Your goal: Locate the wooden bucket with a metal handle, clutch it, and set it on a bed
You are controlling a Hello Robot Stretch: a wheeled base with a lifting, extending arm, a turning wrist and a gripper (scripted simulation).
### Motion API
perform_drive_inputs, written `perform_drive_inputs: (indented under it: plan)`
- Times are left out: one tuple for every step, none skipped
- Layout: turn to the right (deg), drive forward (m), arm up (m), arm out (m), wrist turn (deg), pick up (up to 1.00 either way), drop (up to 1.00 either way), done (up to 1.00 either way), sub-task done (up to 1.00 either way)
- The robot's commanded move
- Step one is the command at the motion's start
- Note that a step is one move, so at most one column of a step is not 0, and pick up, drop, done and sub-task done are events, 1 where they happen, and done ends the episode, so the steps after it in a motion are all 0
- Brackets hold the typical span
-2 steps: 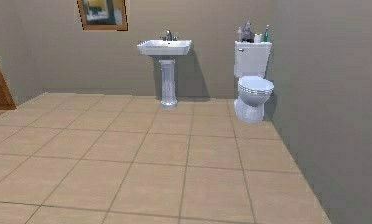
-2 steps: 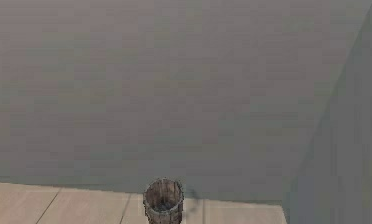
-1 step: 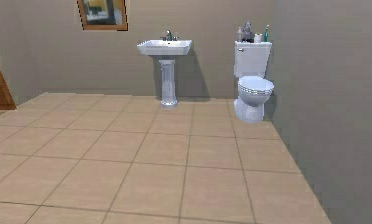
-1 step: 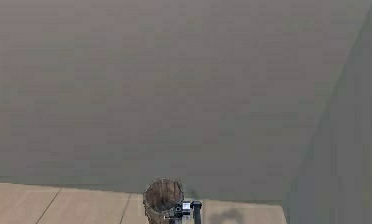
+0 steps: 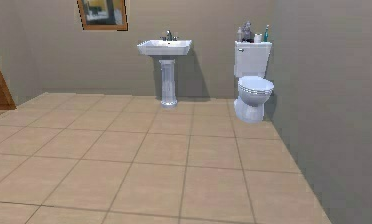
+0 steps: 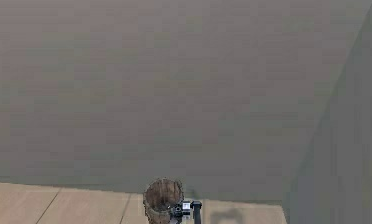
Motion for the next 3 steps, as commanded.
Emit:
perform_drive_inputs:
  plan:
    - [0.0,0.0,0.0,0.0,45.0,0.0,0.0,0.0,0.0]
    - [0.0,0.0,0.0,0.0,45.0,0.0,0.0,0.0,0.0]
    - [0.0,0.0,0.0,0.0,12.0,0.0,0.0,0.0,0.0]
